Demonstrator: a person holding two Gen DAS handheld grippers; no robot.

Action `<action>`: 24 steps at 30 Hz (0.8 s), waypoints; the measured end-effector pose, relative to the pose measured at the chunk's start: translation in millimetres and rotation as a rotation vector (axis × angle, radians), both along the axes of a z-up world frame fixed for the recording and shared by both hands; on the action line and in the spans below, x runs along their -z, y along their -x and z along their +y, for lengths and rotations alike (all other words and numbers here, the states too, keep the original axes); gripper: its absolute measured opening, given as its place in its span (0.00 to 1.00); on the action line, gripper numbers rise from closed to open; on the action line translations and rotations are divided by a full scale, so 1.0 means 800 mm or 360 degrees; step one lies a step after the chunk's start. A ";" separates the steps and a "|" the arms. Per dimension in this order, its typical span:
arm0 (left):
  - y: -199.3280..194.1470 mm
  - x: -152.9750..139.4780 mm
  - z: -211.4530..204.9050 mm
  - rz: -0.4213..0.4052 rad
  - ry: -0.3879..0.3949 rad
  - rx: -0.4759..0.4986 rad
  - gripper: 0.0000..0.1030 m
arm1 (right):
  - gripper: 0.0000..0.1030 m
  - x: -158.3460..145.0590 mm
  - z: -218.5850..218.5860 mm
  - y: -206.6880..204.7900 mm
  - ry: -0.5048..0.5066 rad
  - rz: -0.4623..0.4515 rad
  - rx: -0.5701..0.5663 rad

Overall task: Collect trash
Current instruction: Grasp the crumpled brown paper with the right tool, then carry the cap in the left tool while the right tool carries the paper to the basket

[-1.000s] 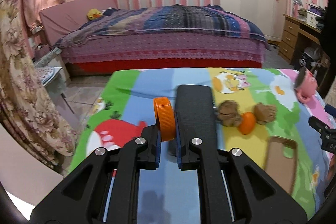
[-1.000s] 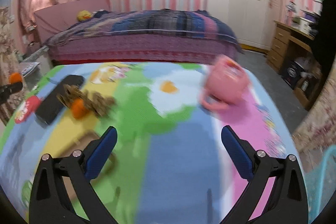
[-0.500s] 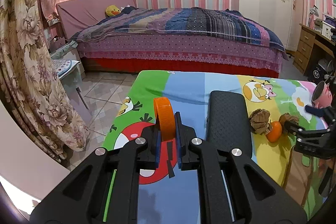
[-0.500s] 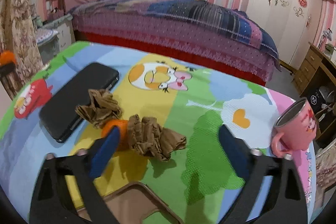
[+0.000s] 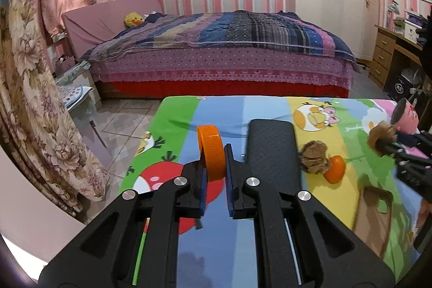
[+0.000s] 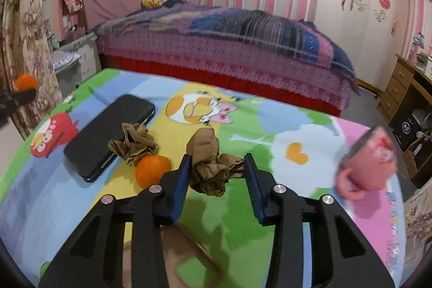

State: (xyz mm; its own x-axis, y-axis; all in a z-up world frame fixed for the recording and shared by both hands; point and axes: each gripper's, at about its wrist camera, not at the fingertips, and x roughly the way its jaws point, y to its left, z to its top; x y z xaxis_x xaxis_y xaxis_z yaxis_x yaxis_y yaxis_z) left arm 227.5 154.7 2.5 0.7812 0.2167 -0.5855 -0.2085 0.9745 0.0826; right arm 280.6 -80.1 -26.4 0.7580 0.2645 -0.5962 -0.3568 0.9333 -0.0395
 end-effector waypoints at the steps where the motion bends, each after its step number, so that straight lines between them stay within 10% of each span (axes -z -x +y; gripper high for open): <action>1: 0.000 -0.001 -0.005 -0.0002 -0.0001 0.0015 0.09 | 0.39 -0.007 -0.010 0.012 0.0005 -0.0031 0.0021; 24: 0.043 -0.014 -0.244 -0.0006 0.0102 0.0690 0.09 | 0.39 -0.080 -0.278 0.242 0.0009 -0.0310 0.0773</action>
